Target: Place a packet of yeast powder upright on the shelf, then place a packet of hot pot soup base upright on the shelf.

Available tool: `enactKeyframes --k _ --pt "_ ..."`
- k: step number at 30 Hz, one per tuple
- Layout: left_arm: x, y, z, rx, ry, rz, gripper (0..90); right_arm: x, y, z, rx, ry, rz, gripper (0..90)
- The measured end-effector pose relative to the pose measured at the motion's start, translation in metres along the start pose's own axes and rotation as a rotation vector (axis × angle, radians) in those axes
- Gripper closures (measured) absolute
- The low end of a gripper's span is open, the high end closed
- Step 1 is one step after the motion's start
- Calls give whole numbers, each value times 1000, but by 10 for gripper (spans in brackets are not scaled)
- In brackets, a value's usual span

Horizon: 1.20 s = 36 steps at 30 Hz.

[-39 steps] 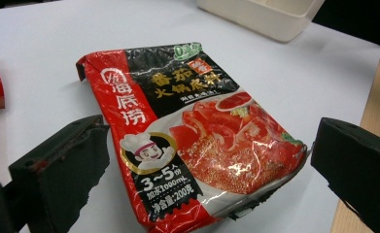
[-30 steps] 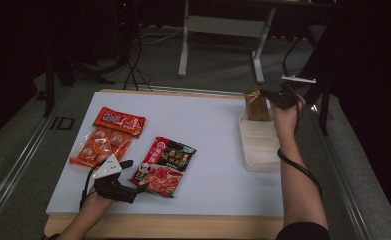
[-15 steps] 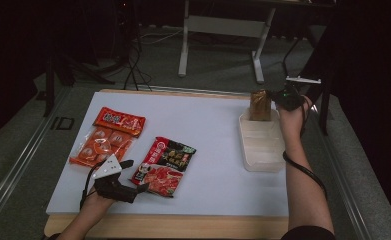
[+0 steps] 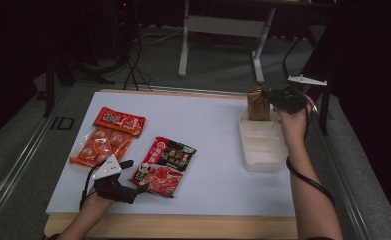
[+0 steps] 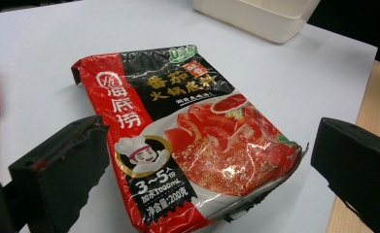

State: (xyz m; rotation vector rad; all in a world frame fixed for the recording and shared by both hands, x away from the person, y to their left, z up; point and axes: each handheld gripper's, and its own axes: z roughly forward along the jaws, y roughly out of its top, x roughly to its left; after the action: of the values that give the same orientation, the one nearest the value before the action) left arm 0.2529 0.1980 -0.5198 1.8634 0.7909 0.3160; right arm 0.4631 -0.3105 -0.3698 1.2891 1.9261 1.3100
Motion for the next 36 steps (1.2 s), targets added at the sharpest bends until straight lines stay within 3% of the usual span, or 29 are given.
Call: enactKeyframes --k 4,6,8,16,17,22,25,32,36 --pt "0 0 -1 0 2 2 1 13 -5 -7 -13 30 -8 335" --pt "0 0 -2 -6 3 3 1 27 -14 -13 -31 78 3 191" --pt "0 0 -2 -8 1 3 1 36 -20 -18 -43 92 -11 140" --pt "0 2 -4 -24 -1 -16 1 63 -47 -33 -29 195 -23 136" --pt "-1 2 -4 -24 -5 -12 1 68 -54 -37 -25 224 -29 136" --pt "-2 7 -6 -3 -36 -23 2 82 -75 -50 -22 271 -54 137" --pt "2 10 -8 -5 -45 -52 1 86 -81 -55 -11 281 -66 137" --pt "7 15 -12 14 -30 -51 2 96 -100 -79 -50 310 -85 138" --pt "17 21 -13 14 -24 -61 2 99 -103 -86 -53 313 -85 138"
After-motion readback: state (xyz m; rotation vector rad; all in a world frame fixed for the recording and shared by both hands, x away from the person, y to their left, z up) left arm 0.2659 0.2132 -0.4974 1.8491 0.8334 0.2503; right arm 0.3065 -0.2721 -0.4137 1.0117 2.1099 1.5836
